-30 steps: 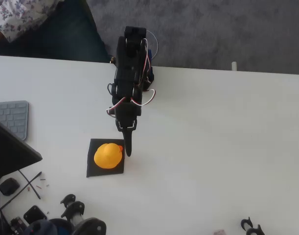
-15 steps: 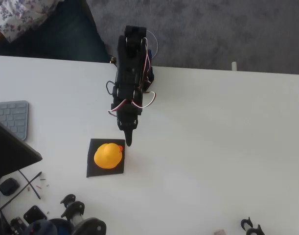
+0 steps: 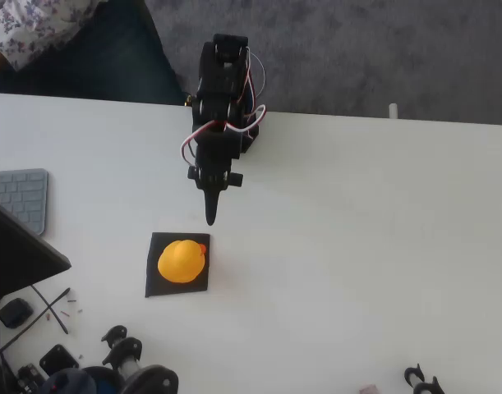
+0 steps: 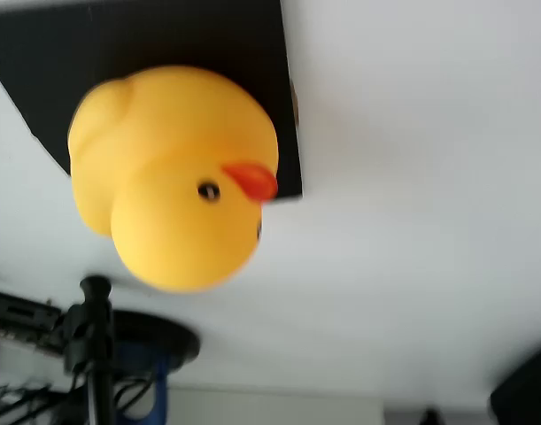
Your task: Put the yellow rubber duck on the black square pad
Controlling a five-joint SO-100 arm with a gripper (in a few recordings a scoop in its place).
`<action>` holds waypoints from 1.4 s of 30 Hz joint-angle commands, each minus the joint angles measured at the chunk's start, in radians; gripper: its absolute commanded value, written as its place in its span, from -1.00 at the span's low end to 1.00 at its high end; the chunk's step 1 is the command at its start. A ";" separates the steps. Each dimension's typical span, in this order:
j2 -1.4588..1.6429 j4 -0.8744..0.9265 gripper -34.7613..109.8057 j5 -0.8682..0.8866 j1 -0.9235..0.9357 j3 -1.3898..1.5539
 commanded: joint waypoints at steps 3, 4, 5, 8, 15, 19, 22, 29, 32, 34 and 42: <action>0.075 -0.086 -0.20 0.008 0.008 0.103; 0.084 -0.103 -0.21 0.006 0.008 0.133; 0.094 -0.121 -0.23 0.005 0.008 0.164; 0.132 -0.184 -0.30 -0.002 0.008 0.253; 0.302 -0.304 -0.37 0.006 0.008 0.466; 0.480 -0.342 -0.37 0.008 0.015 0.606; 0.629 -0.354 -0.37 0.008 0.048 0.704; 0.910 -0.354 -0.37 0.008 0.104 0.876; 0.974 -0.354 -0.37 0.008 0.104 0.931; 0.996 -0.354 -0.37 0.008 0.097 0.945; 0.989 -0.354 -0.37 0.006 0.094 0.956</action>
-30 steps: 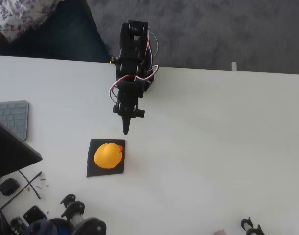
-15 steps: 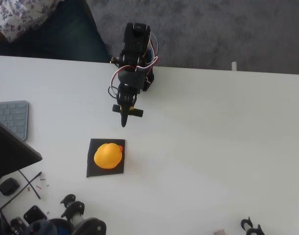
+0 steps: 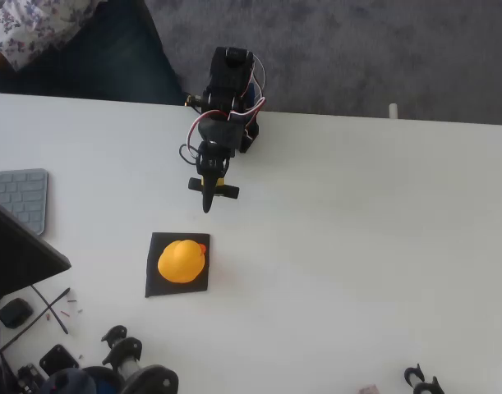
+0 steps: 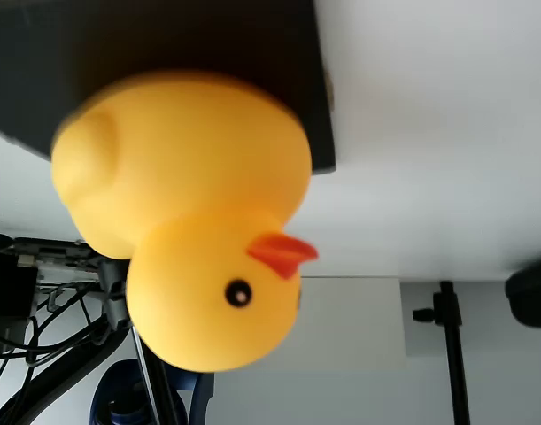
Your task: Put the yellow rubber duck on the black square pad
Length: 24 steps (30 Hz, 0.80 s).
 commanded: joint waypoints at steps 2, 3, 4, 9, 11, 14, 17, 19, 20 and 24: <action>0.029 0.000 -0.37 -0.014 0.023 0.028; 0.031 0.000 -0.37 -0.014 0.023 0.034; 0.031 0.000 -0.37 -0.015 0.023 0.035; 0.029 0.003 -0.36 -0.009 0.023 0.041; 0.031 0.009 -0.36 -0.017 0.023 0.051; 0.031 0.003 -0.36 -0.020 0.023 0.069; 0.031 0.002 -0.35 -0.021 0.023 0.069; 0.031 0.002 -0.35 -0.021 0.023 0.071; 0.031 0.002 -0.36 -0.020 0.023 0.072; 0.031 0.003 -0.36 -0.021 0.023 0.078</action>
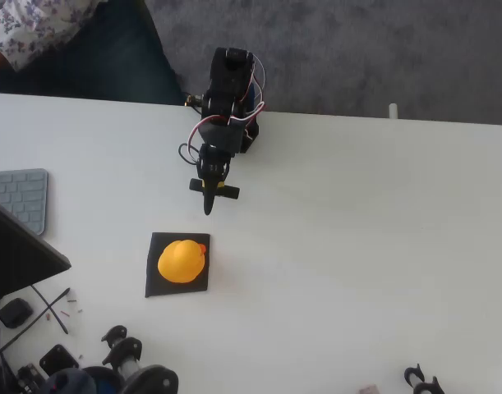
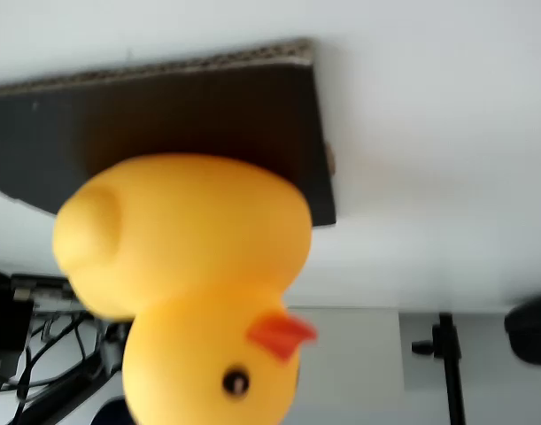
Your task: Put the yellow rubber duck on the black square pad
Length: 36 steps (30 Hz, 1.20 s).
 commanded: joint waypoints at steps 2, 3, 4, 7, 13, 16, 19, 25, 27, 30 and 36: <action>0.014 0.000 -0.36 -0.012 0.023 0.008; 0.014 0.006 -0.36 -0.011 0.023 0.009; 0.014 0.003 -0.36 -0.011 0.023 0.012; 0.014 0.000 -0.36 -0.011 0.023 0.018; 0.014 -0.002 -0.36 -0.011 0.023 0.029; 0.014 -0.002 -0.36 0.000 0.026 0.031; 0.014 -0.002 -0.37 0.003 0.034 0.031; 0.015 -0.003 -0.37 0.008 0.037 0.032; 0.015 -0.003 -0.37 0.012 0.038 0.032; 0.015 -0.005 -0.37 0.069 0.038 0.028; 0.015 -0.005 -0.37 0.107 0.037 0.023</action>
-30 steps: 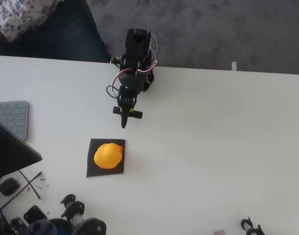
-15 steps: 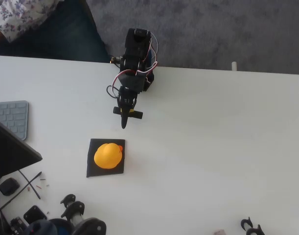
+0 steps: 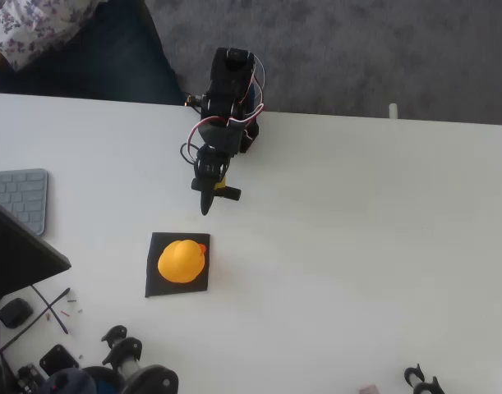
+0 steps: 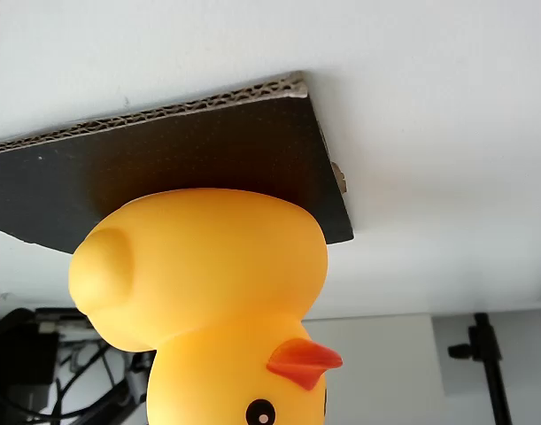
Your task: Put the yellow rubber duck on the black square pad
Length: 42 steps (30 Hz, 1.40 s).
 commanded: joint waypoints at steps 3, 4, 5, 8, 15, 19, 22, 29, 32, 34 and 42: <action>0.015 0.002 -0.37 0.023 0.018 0.009; 0.015 0.002 -0.37 0.023 0.018 0.011; 0.015 0.002 -0.37 0.023 0.018 0.011; 0.015 0.002 -0.37 0.021 0.018 0.011; 0.015 0.002 -0.41 0.015 0.018 0.012; 0.015 0.002 -0.53 0.011 0.014 0.008; 0.015 0.002 -0.56 0.009 0.011 0.006; 0.015 0.003 -0.56 0.009 0.008 0.008; 0.015 0.003 -0.56 0.009 0.006 0.012; 0.015 0.003 -0.56 0.009 0.006 0.012; 0.015 0.005 -0.56 0.018 0.011 0.012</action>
